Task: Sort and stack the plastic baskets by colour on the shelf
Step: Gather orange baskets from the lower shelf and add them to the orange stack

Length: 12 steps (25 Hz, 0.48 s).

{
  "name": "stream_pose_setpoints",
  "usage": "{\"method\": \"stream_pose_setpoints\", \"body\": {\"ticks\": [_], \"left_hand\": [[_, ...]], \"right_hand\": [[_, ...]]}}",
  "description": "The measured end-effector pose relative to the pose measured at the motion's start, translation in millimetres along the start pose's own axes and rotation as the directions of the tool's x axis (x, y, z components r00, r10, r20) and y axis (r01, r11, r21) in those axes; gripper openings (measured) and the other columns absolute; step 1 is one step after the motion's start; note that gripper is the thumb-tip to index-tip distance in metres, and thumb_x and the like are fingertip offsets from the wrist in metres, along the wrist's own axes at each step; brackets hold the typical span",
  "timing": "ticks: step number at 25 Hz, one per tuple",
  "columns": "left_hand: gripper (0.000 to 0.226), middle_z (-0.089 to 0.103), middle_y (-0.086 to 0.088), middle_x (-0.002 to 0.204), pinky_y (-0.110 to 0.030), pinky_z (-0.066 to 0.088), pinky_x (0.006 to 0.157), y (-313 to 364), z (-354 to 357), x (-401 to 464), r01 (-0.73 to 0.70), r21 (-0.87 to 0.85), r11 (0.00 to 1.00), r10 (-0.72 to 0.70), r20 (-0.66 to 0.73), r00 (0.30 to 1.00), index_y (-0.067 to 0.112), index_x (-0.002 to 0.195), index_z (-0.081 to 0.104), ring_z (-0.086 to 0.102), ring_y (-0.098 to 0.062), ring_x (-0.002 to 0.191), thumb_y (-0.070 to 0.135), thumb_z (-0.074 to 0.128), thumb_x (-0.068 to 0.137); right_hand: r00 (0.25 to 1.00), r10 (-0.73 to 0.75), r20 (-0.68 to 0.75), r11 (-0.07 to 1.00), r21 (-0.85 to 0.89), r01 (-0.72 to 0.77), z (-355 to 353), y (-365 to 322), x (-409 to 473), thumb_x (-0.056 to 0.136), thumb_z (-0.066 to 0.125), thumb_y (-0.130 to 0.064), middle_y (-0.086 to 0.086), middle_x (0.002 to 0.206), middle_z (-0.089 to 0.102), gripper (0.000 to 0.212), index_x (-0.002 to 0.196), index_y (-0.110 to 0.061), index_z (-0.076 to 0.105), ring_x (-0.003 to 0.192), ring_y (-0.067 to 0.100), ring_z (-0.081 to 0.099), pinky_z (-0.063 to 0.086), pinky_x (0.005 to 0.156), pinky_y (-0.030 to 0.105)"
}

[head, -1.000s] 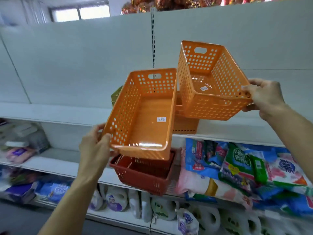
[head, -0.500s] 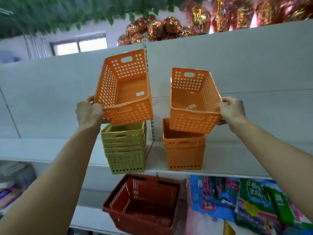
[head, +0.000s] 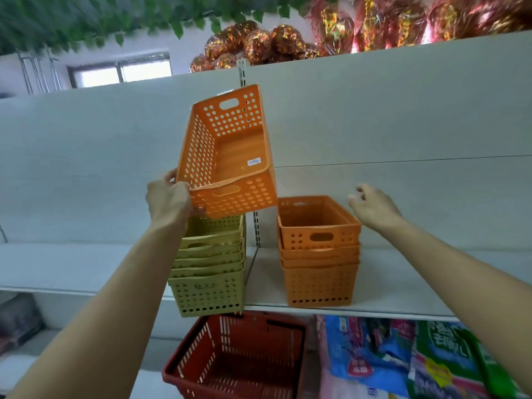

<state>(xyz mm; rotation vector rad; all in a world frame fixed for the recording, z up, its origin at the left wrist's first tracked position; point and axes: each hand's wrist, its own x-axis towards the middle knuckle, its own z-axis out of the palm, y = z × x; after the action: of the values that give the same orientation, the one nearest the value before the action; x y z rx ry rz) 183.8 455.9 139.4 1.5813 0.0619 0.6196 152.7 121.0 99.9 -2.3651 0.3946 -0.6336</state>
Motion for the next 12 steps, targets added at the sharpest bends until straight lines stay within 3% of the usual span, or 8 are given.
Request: {"method": "stream_pose_setpoints", "body": {"ticks": [2, 4, 6, 9, 12], "left_hand": [[0.045, 0.068, -0.006, 0.114, -0.043, 0.064, 0.065, 4, 13, -13, -0.03, 0.002, 1.0, 0.03, 0.039, 0.999, 0.014, 0.143, 0.051, 0.073, -0.025, 0.081, 0.009, 0.046, 0.099], [0.044, 0.069, -0.003, 0.104, -0.046, 0.064, 0.069, 8, 31, -32, -0.064, -0.003, 0.998, 0.064, 0.093, 0.994, 0.013, 0.144, 0.049, 0.073, -0.023, 0.081, 0.01, 0.045, 0.101], [0.041, 0.067, 0.004, 0.097, -0.047, 0.064, 0.071, 9, 49, -54, -0.097, -0.03, 0.995, 0.1, 0.156, 0.983, 0.013, 0.145, 0.046, 0.071, -0.018, 0.078, 0.012, 0.043, 0.103], [0.039, 0.066, 0.01, 0.099, -0.04, 0.063, 0.072, 5, 69, -79, -0.132, -0.092, 0.987, 0.155, 0.32, 0.935, 0.021, 0.144, 0.044, 0.069, -0.01, 0.082, 0.018, 0.039, 0.106], [0.04, 0.066, 0.009, 0.117, -0.029, 0.055, 0.079, -7, 83, -85, -0.109, -0.068, 0.992, 0.128, 0.58, 0.805, 0.031, 0.146, 0.04, 0.065, -0.003, 0.098, 0.03, 0.036, 0.107]], "right_hand": [[0.987, -0.163, 0.012, 0.941, 0.301, 0.152, -10, -26, -15, 0.097, 0.044, -0.043, 0.008, 0.143, 0.051, 0.055, 0.145, -0.017, 0.039, 0.125, 0.025, 0.052, 0.041, 0.106, 0.041], [0.944, -0.309, 0.114, 0.799, 0.569, 0.193, -17, -52, -34, 0.095, 0.043, -0.052, 0.001, 0.144, 0.05, 0.063, 0.15, -0.022, 0.031, 0.121, 0.018, 0.055, 0.046, 0.103, 0.04], [0.891, -0.417, 0.181, 0.746, 0.628, 0.222, -19, -59, -50, 0.091, 0.045, -0.057, -0.005, 0.137, 0.055, 0.068, 0.15, -0.029, 0.027, 0.116, 0.012, 0.06, 0.053, 0.091, 0.033], [0.91, -0.407, 0.076, 0.726, 0.632, 0.272, -22, -39, -56, 0.093, 0.047, -0.052, -0.007, 0.121, 0.064, 0.056, 0.143, -0.028, 0.037, 0.102, 0.008, 0.068, 0.056, 0.071, 0.018], [0.944, -0.329, 0.034, 0.731, 0.642, 0.232, -27, -9, -47, 0.097, 0.042, -0.047, -0.005, 0.117, 0.067, 0.041, 0.134, -0.031, 0.044, 0.1, 0.006, 0.068, 0.057, 0.077, 0.021]]}}
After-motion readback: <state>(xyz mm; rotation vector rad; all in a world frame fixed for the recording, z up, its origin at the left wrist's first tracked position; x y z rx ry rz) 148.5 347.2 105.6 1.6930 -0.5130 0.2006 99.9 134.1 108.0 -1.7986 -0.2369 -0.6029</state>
